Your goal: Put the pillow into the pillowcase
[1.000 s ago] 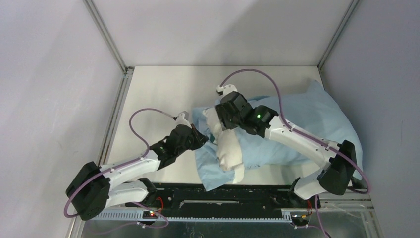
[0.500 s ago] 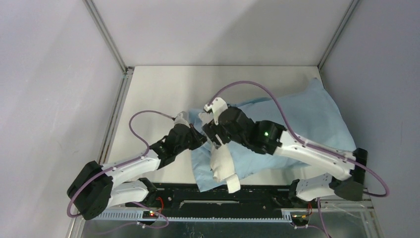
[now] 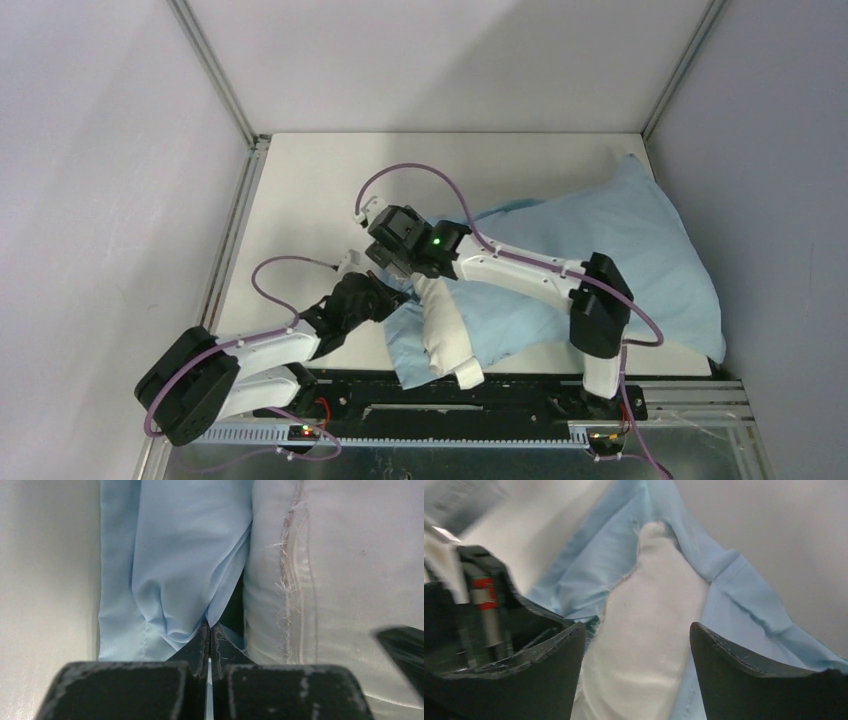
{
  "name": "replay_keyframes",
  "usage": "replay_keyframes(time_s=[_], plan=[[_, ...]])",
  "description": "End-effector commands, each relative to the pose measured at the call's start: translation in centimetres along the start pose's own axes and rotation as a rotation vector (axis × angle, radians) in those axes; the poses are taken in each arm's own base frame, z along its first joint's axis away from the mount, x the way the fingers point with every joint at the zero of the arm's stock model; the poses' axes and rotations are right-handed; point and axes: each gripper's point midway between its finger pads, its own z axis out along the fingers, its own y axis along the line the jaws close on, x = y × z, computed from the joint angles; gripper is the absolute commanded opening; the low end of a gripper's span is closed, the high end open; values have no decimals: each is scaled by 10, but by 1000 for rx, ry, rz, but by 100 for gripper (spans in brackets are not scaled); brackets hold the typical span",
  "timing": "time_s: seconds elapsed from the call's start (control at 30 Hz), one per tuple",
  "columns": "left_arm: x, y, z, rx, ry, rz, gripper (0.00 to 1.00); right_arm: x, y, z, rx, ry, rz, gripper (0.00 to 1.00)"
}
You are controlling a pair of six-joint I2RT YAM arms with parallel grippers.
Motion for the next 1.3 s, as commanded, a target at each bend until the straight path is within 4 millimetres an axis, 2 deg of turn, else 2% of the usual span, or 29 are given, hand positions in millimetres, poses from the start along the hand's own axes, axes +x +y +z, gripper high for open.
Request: replay_keyframes(time_s=[0.0,0.1,0.13,0.17,0.2,0.23,0.27,0.3,0.5,0.67,0.73,0.83,0.97,1.13,1.27], plan=[[-14,1,-1,19,-73,-65,0,21,-16,12,110,80,-44,79],[-16,3,-1,10,-85,-76,0,52,-21,28,164,159,-70,80],[-17,2,-1,11,-90,-74,0,60,-26,31,194,179,-73,78],[-18,1,-1,14,-91,-69,0,66,-34,32,227,203,-68,71],[-19,-1,-1,11,-90,-56,0,69,-40,32,246,216,-53,58],[-20,-2,0,6,-94,-41,0,68,-46,29,251,209,-20,31],[-21,-4,0,9,-91,-26,0,65,-49,25,231,186,20,9],[-21,-8,0,16,-88,-11,0,57,-47,17,182,143,65,0],[-18,-31,3,41,-42,130,0,-1,-41,-54,-158,-144,297,0],[-15,-52,3,77,-12,227,0,-26,-34,-92,-305,-253,336,0],[-16,-60,2,93,-10,258,5,-29,-33,-99,-332,-264,346,0],[-17,-80,-4,154,-20,303,17,-30,-33,-106,-353,-272,360,0],[-21,-93,-11,179,-46,368,33,-35,-35,-117,-377,-300,377,0],[-33,-85,-14,73,-94,432,49,-39,-43,-123,-386,-315,414,0],[-43,-77,-15,14,-139,424,56,-41,-45,-126,-388,-322,423,0]])
